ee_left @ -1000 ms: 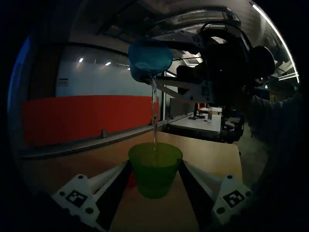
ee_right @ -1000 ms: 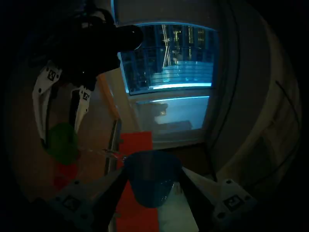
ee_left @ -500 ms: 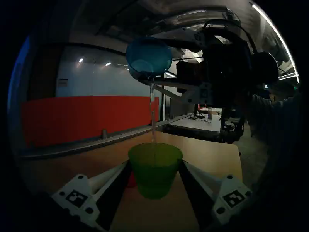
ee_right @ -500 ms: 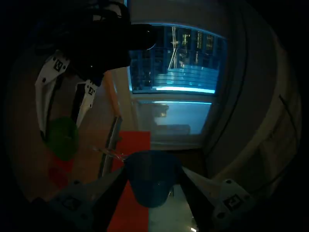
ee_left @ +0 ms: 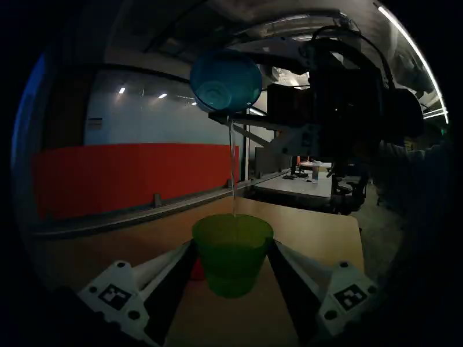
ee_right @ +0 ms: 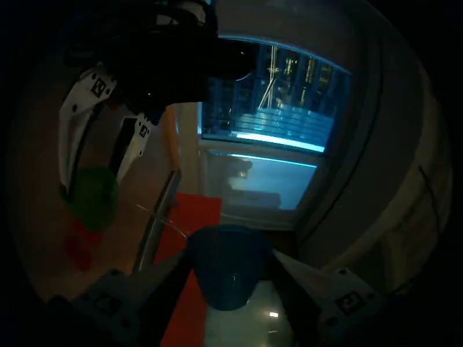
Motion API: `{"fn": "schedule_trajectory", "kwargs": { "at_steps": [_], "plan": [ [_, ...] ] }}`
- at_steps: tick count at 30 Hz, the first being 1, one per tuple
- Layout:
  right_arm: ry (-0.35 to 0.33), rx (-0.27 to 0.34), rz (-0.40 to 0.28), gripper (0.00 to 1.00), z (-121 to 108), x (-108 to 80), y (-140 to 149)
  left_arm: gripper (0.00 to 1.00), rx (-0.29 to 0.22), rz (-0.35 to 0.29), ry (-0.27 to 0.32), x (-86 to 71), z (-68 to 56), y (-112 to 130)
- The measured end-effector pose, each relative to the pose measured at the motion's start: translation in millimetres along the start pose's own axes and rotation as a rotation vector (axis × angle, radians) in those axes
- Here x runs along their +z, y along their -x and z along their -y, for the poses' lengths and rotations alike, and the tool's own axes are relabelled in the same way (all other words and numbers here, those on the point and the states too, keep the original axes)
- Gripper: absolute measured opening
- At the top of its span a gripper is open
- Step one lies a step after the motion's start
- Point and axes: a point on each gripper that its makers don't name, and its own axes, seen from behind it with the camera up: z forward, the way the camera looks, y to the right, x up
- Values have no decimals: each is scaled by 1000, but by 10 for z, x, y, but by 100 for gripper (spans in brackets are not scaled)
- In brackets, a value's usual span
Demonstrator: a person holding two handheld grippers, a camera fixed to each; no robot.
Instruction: Pour water
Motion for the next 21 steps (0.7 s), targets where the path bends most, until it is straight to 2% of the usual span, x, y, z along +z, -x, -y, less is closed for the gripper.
{"fn": "schedule_trajectory", "kwargs": {
  "at_steps": [7,12,17,21],
  "plan": [
    [1,-72,1,90,5,4,-52,85,1,-5,-1,-3,11,-25],
    [1,-94,-3,90,16,-8,-90,85,3,-8,-3,-4,12,-46],
    [1,-60,-9,90,16,-25,-86,85,4,-10,-1,-7,0,-65],
    [0,23,-7,90,12,-50,-35,85,7,-9,-3,-10,-4,-73]
  ]
}}
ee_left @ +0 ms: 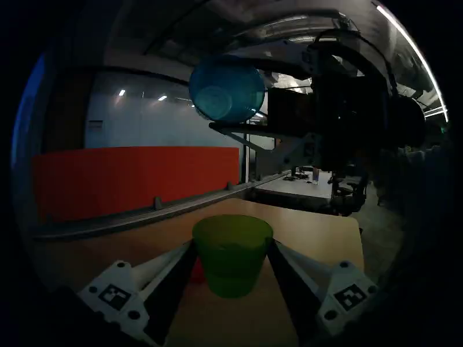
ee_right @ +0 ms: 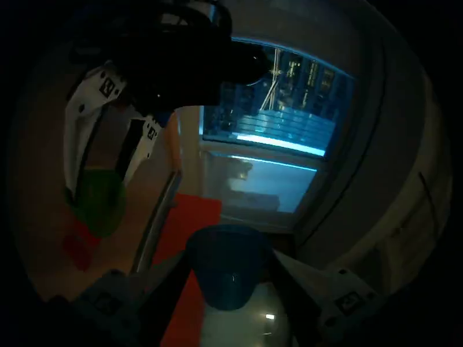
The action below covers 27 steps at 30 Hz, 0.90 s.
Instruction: Pour water
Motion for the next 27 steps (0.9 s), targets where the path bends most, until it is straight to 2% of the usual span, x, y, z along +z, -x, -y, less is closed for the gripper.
{"fn": "schedule_trajectory", "kwargs": {
  "at_steps": [9,18,27],
  "plan": [
    [-7,308,-2,90,6,-77,147,85,7,-5,-6,5,18,-33],
    [-22,712,-26,90,36,-174,105,85,16,-6,-13,-16,45,-62],
    [-58,1146,-61,90,79,-241,-38,85,24,-6,-19,-25,58,-92]
  ]
}}
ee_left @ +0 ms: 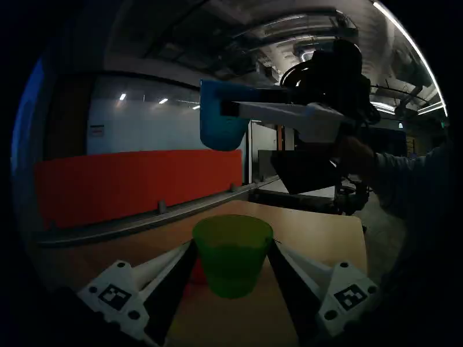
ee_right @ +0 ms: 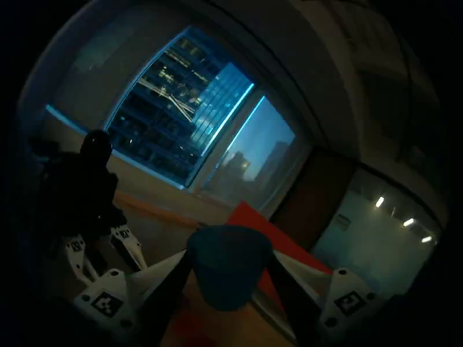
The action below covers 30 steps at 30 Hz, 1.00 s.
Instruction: Pour water
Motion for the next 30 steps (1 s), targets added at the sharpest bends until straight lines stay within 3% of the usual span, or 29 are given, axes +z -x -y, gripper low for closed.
{"fn": "schedule_trajectory", "kwargs": {
  "at_steps": [5,12,17,30],
  "plan": [
    [-27,211,-11,90,42,-19,-14,85,7,2,-3,-1,2,-12],
    [-46,372,1,90,73,-48,66,85,15,3,-11,-8,20,-21],
    [-45,416,6,90,64,-88,121,85,22,6,-23,-25,53,-24],
    [-13,421,58,91,37,-272,538,85,36,34,-57,-150,196,66]
  ]
}}
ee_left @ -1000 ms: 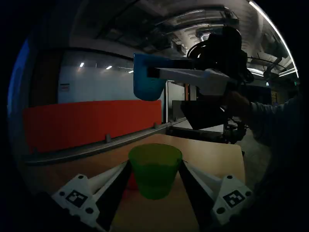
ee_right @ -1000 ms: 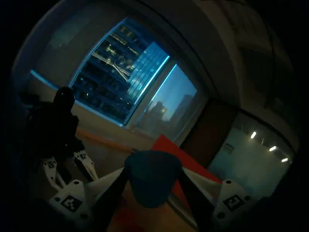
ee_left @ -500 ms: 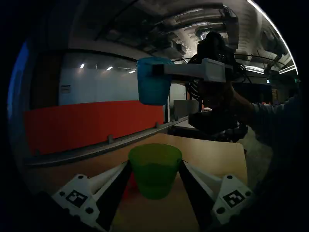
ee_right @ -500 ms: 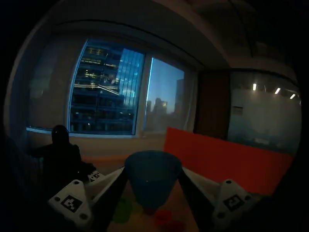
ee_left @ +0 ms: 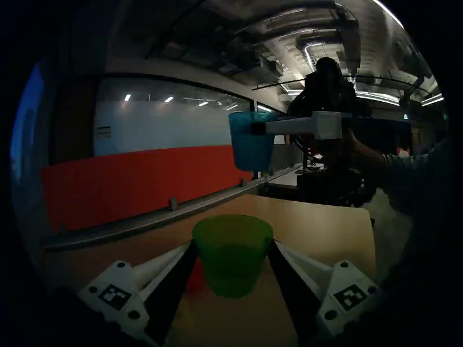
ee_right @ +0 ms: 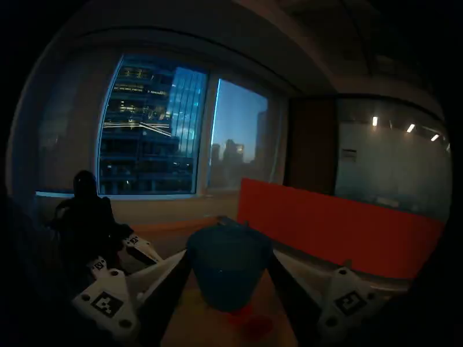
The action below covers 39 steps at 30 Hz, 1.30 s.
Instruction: Pour water
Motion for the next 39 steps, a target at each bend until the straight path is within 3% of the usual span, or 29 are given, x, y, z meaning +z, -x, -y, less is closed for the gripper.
{"fn": "schedule_trajectory", "kwargs": {
  "at_steps": [9,23,39],
  "plan": [
    [43,11,7,91,-178,-168,183,85,5,23,-22,-93,83,87],
    [16,36,44,92,-147,-285,448,85,3,58,-20,-148,87,179],
    [-56,62,176,92,-22,-291,1034,85,27,165,10,-131,45,526]
  ]
}}
